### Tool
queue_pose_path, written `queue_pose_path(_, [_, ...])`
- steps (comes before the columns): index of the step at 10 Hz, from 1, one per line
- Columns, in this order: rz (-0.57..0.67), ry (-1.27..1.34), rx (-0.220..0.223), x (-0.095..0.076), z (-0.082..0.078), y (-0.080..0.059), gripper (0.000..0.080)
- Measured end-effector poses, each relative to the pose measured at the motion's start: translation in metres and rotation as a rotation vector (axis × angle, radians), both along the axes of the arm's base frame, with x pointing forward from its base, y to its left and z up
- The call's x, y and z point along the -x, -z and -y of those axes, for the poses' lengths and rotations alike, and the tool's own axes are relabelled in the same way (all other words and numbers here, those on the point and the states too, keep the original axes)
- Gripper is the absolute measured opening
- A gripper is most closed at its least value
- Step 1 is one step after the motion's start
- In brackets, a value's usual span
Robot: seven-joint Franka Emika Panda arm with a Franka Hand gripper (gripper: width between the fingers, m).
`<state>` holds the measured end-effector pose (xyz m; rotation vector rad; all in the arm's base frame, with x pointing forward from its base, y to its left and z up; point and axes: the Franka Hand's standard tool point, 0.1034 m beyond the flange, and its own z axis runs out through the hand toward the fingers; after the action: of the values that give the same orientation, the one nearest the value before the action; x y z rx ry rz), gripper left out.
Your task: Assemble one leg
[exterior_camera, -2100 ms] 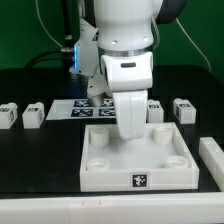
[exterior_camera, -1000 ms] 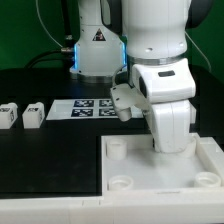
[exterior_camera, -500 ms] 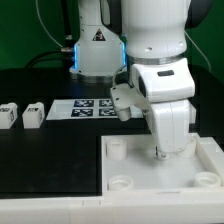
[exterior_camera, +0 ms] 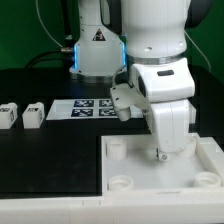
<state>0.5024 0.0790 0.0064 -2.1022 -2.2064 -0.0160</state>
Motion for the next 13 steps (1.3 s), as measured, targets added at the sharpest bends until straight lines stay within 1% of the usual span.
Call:
queue_pose_path(2, [0.002,0.002,0.001,-0.001,0.001,-0.001,0.0649])
queue_pose_path(3, [0.019,0.024,0.007,-0.004,0.006,-0.014,0.0649])
queue_pose_path(4, [0.036,0.096,0.021,0.0,0.009,-0.034,0.0649])
queue_pose_path(5, [0.049,0.11,0.032,0.008,0.012,-0.049,0.0649])
queue_pose_path(6, [0.048,0.229,0.041,0.016,0.013,-0.058,0.0649])
queue_pose_path(8, [0.026,0.45,0.047,0.017,0.012,-0.053,0.0649])
queue_pose_path(9, [0.017,0.592,0.052,0.019,0.009,-0.054,0.0649])
queue_pose_path(10, [-0.005,0.828,0.068,0.033,-0.008,-0.055,0.0649])
queue_pose_path(11, [-0.024,1.003,0.078,0.041,-0.023,-0.057,0.0649])
queue_pose_path(12, [-0.049,1.17,0.083,0.047,-0.039,-0.056,0.0649])
queue_pose_path(13, [-0.07,1.287,0.072,0.048,-0.046,-0.055,0.0649])
